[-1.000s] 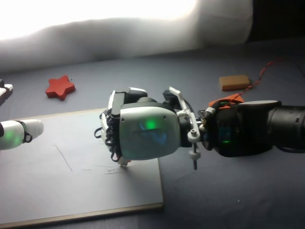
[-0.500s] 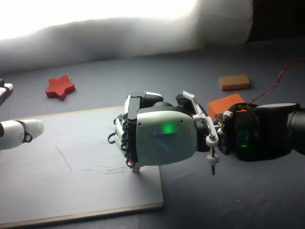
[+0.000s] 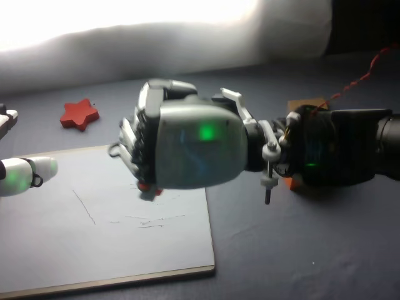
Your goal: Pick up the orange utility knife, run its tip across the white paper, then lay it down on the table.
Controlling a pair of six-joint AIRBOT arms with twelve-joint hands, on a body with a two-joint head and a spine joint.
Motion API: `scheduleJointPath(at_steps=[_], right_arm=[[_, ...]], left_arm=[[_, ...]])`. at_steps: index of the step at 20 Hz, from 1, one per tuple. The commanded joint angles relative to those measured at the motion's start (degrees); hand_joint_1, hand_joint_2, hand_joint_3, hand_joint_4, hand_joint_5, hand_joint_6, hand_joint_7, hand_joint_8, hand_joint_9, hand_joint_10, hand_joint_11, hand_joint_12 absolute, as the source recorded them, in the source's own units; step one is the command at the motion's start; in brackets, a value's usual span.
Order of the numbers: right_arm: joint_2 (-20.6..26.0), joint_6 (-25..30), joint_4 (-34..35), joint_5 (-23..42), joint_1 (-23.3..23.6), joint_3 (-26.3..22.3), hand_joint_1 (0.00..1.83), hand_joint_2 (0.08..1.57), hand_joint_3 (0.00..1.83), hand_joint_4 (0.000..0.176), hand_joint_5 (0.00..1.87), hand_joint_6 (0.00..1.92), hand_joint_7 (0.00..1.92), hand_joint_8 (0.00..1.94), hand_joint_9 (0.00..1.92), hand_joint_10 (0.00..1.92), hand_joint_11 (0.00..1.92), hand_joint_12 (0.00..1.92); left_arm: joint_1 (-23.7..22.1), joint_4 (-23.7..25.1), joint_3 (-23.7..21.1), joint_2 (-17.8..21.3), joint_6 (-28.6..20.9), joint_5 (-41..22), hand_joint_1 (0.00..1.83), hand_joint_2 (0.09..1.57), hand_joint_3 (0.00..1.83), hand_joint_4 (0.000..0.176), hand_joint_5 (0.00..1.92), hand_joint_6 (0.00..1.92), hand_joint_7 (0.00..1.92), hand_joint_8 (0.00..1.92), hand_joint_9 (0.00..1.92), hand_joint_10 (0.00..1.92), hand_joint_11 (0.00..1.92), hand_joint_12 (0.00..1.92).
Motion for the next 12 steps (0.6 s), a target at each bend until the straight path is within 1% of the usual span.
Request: scheduleJointPath(at_steps=[1, 2, 3, 4, 5, 6, 7, 9, 11, 12], right_arm=[[1.16, 0.44, 8.40, 3.94, 0.57, -2.79, 1.44, 1.27, 0.00, 0.176, 1.37, 1.92, 1.55, 1.94, 1.65, 1.92, 1.68, 1.92], [2.35, 0.83, 13.26, 1.77, 0.63, -5.63, 1.45, 1.27, 0.00, 0.176, 1.36, 1.92, 1.55, 1.94, 1.64, 1.92, 1.68, 1.92], [4.42, 1.34, 20.93, -2.16, 0.83, -10.54, 1.46, 1.26, 0.00, 0.176, 1.36, 1.92, 1.55, 1.94, 1.65, 1.92, 1.68, 1.92], [5.40, 2.23, 23.68, -3.37, 0.88, -12.68, 1.47, 1.26, 0.00, 0.176, 1.36, 1.92, 1.54, 1.94, 1.64, 1.92, 1.68, 1.92], [7.10, 4.17, 29.10, -5.56, 0.89, -16.32, 1.48, 1.25, 0.00, 0.176, 1.34, 1.92, 1.52, 1.94, 1.63, 1.92, 1.67, 1.92], [8.71, 5.00, 33.45, -8.35, 0.95, -19.41, 1.47, 1.27, 0.00, 0.176, 1.34, 1.92, 1.52, 1.94, 1.64, 1.92, 1.68, 1.92], [10.73, 5.62, 39.81, -12.79, 1.32, -22.85, 1.47, 1.25, 0.00, 0.176, 1.35, 1.92, 1.50, 1.94, 1.62, 1.92, 1.66, 1.92], [13.28, 7.20, 45.39, -18.41, 2.02, -26.10, 1.50, 1.26, 0.00, 0.176, 1.35, 1.92, 1.51, 1.94, 1.64, 1.92, 1.69, 1.92], [16.55, 8.52, 52.34, -26.80, 3.02, -29.43, 1.46, 1.26, 0.00, 0.176, 1.34, 1.92, 1.51, 1.94, 1.62, 1.92, 1.68, 1.92], [17.57, 9.11, 53.71, -29.65, 3.35, -30.24, 1.45, 1.27, 0.00, 0.176, 1.37, 1.92, 1.54, 1.94, 1.65, 1.92, 1.69, 1.92]], left_arm=[[-0.99, 2.42, -0.05, 0.01, 0.66, -4.86, 0.00, 1.21, 0.00, 0.000, 0.00, 0.00, 0.00, 0.00, 0.00, 0.00, 0.00, 0.00], [-1.33, 2.71, -0.23, -0.09, 0.91, -4.70, 0.00, 1.21, 0.00, 0.000, 0.00, 0.00, 0.00, 0.00, 0.00, 0.00, 0.00, 0.00], [-2.09, 3.37, -0.59, -0.33, 1.81, -3.77, 0.00, 1.21, 0.00, 0.000, 0.00, 0.00, 0.00, 0.00, 0.00, 0.00, 0.00, 0.00], [-2.64, 3.54, -0.82, -0.50, 2.58, -3.20, 0.00, 1.21, 0.00, 0.000, 0.00, 0.00, 0.00, 0.00, 0.00, 0.00, 0.00, 0.00], [-3.54, 3.87, -1.38, -0.88, 3.74, -2.25, 0.00, 1.21, 0.00, 0.000, 0.00, 0.00, 0.00, 0.00, 0.00, 0.00, 0.00, 0.00], [-4.17, 4.04, -1.86, -1.23, 4.18, -1.78, 0.00, 1.21, 0.00, 0.000, 0.00, 0.00, 0.00, 0.00, 0.00, 0.00, 0.00, 0.00], [-4.76, 4.12, -2.65, -1.70, 4.45, -1.54, 0.00, 1.21, 0.00, 0.000, 0.00, 0.00, 0.00, 0.00, 0.00, 0.00, 0.00, 0.00], [-5.49, 4.26, -3.66, -2.37, 4.49, -1.54, 0.00, 1.21, 0.00, 0.000, 0.00, 0.00, 0.00, 0.00, 0.00, 0.00, 0.00, 0.00], [-6.73, 4.30, -5.09, -3.30, 5.34, -1.54, 0.00, 1.21, 0.00, 0.000, 0.00, 0.00, 0.00, 0.00, 0.00, 0.00, 0.00, 0.00], [-7.10, 4.33, -5.59, -3.57, 5.59, -1.59, 0.00, 1.21, 0.00, 0.000, 0.00, 0.00, 0.00, 0.00, 0.00, 0.00, 0.00, 0.00]])
